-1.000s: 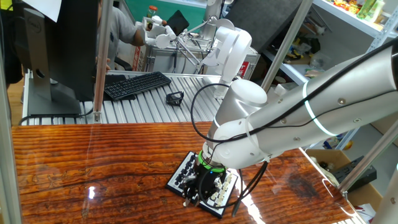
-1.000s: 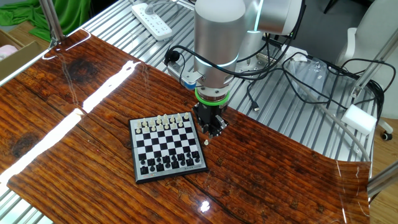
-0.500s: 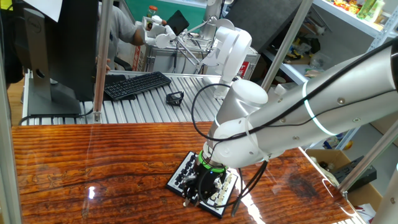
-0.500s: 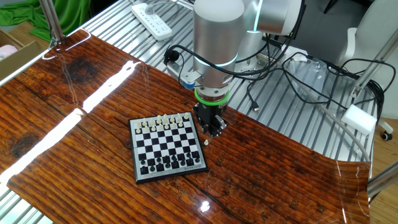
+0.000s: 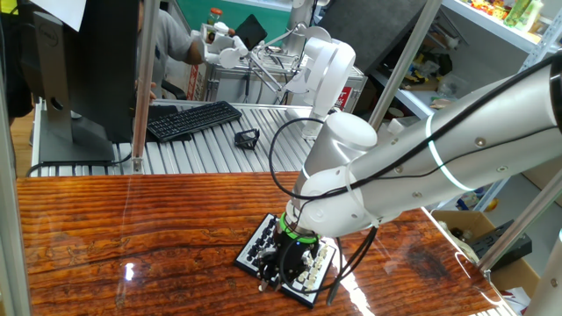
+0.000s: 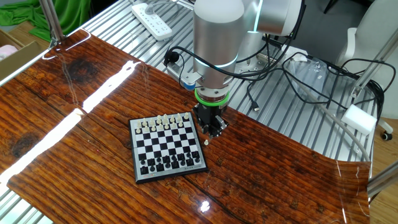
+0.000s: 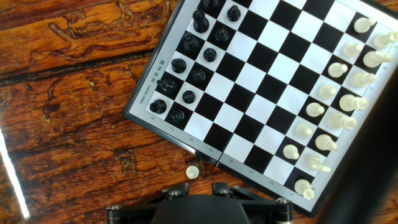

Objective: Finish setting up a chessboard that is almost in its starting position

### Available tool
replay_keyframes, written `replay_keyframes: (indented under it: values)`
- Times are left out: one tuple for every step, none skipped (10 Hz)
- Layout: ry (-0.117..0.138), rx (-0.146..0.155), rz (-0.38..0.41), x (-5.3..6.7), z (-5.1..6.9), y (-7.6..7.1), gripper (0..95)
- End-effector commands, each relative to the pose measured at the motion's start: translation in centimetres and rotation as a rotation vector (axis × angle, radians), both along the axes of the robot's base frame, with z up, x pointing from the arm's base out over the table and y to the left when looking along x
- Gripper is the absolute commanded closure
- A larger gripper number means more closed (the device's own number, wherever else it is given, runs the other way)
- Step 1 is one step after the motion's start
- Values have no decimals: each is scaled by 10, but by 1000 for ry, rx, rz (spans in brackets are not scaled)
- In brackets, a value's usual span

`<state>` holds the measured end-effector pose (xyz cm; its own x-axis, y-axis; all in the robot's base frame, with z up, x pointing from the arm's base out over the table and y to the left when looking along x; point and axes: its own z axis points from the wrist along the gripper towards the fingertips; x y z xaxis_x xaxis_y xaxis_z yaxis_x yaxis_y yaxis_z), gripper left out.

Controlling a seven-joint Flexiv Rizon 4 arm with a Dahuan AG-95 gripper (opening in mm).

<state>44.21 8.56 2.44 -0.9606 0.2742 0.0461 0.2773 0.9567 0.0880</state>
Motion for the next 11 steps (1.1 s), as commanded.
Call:
replay_keyframes:
  values:
    - [-3,3,0,0,-2,0,760]
    - [-5,5,0,1,-2,0,760]
    - [-5,6,0,1,-3,0,760]
    - [-5,8,-1,1,-3,1,760]
    - [-5,11,-1,1,-3,1,760]
    - [-7,12,-1,1,-4,1,760]
    - [-8,14,-1,1,-5,1,760]
    - [-9,17,-1,1,-5,1,760]
    - [-13,18,-2,1,-6,1,760]
    - [-14,19,-1,1,-7,1,760]
    - [-14,20,-1,1,-7,1,760]
